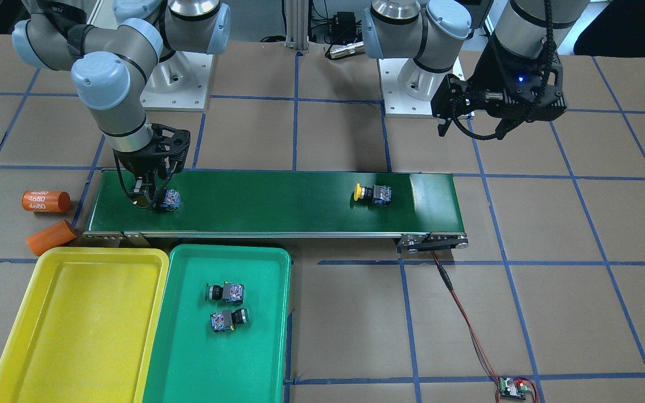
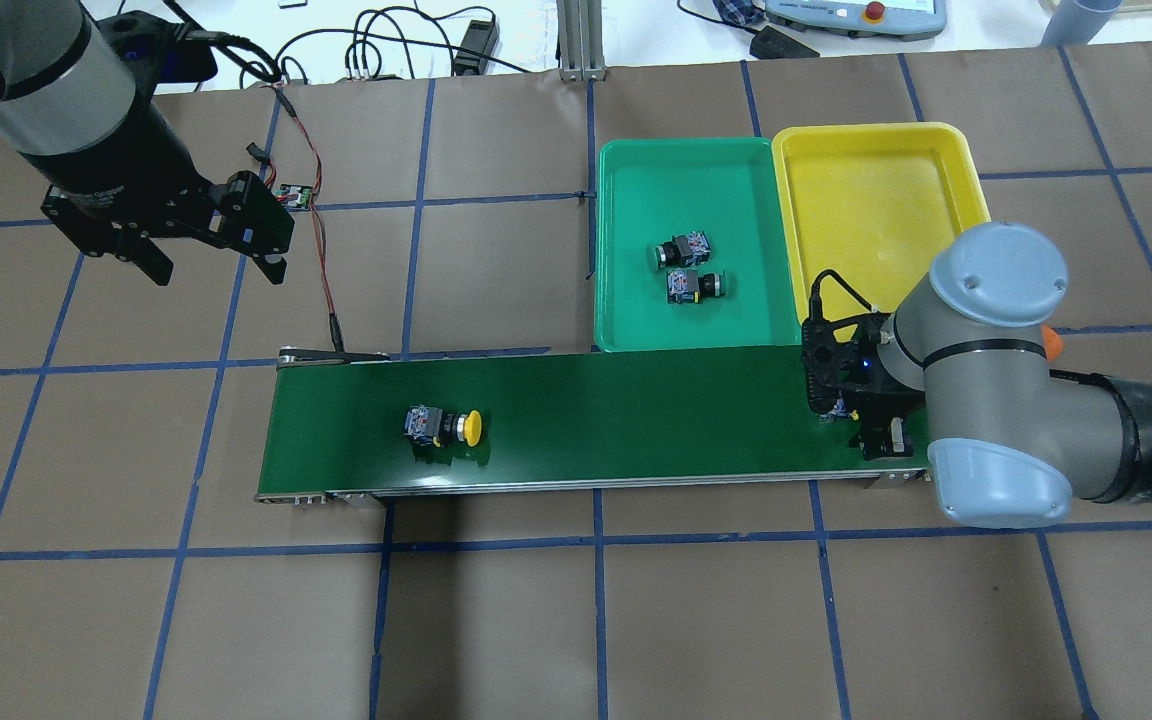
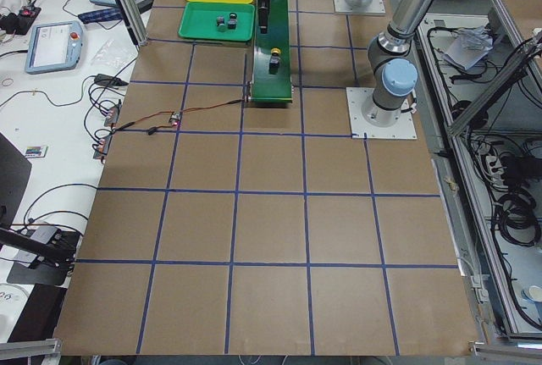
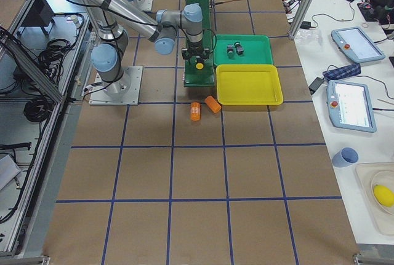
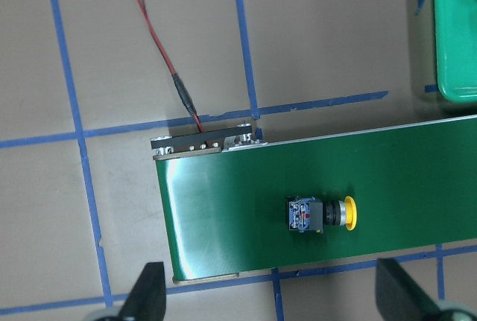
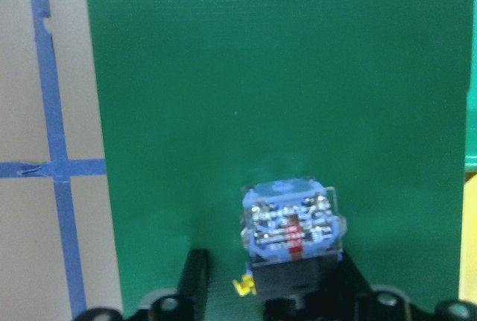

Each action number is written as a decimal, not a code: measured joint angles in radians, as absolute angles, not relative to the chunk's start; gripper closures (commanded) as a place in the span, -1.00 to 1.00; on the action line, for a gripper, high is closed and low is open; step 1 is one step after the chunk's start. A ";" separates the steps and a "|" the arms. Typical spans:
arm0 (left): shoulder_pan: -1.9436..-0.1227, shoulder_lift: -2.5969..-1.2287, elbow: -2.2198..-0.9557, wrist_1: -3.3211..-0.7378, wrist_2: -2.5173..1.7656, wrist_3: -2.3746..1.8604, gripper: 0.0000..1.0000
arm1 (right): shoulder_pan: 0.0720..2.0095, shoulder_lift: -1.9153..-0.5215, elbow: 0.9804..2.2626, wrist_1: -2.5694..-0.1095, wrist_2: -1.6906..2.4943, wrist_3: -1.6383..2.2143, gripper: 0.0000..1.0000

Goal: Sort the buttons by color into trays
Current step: 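Carry yellow button into yellow tray and release with right gripper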

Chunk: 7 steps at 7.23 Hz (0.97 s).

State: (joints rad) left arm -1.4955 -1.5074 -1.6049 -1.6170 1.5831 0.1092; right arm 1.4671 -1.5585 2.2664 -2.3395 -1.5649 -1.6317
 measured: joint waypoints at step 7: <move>-1.502 -1.469 -1.594 -1.636 1.550 0.056 -1.00 | 1.435 -1.267 1.726 -2.170 -1.574 -1.646 -0.17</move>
